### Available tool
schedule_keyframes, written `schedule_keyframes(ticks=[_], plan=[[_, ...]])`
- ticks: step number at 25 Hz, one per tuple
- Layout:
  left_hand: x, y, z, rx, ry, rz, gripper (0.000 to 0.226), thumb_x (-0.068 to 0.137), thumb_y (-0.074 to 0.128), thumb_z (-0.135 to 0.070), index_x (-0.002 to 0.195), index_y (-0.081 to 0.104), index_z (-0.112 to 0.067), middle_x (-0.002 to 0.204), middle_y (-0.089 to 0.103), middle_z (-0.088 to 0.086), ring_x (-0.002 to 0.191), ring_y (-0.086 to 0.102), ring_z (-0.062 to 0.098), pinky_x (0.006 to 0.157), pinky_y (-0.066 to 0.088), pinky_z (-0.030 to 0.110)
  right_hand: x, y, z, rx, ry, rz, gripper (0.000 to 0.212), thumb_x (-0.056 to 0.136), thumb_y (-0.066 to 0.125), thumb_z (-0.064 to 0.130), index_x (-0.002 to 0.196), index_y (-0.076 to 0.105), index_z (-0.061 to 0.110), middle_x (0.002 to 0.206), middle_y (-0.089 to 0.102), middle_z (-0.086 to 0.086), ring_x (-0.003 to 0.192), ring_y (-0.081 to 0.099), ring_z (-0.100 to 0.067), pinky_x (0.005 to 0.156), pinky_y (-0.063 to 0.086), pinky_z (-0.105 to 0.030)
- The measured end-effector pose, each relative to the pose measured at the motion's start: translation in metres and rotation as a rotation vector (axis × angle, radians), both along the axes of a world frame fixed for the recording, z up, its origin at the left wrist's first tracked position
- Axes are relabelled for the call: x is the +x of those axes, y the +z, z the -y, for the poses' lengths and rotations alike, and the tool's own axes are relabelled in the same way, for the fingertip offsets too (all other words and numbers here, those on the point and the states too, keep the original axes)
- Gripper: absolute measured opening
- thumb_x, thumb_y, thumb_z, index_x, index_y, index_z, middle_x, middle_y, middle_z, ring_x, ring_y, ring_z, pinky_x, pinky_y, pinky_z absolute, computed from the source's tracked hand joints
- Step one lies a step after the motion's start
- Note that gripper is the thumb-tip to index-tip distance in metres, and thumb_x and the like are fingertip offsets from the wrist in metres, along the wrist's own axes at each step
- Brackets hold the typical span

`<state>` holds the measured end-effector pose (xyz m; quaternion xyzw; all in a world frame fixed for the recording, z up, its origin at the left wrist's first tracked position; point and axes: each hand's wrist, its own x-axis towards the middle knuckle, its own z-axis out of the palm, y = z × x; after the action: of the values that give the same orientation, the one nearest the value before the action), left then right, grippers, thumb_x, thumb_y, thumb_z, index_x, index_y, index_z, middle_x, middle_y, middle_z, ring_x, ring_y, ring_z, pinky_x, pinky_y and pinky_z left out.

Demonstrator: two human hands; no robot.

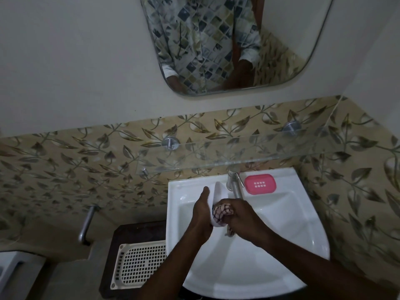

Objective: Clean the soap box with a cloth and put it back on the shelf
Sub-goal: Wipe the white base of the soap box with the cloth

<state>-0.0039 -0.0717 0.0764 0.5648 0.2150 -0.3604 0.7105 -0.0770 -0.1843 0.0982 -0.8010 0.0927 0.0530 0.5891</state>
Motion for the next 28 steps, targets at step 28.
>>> schedule_keyframes(ticks=[28], plan=[[-0.004,-0.023,-0.019,-0.166,-0.154,0.395,0.064,0.088,0.054,-0.066,0.123,0.067,-0.014,0.121,0.069,0.02,0.11,0.068,0.033,0.084,0.059,0.04,0.005,0.009,0.005,1.047,-0.339,-0.103,0.025,0.094,0.055,0.0,0.116,0.059,-0.009,0.114,0.065,-0.032,0.092,0.069,-0.038,0.058,0.059,-0.034]])
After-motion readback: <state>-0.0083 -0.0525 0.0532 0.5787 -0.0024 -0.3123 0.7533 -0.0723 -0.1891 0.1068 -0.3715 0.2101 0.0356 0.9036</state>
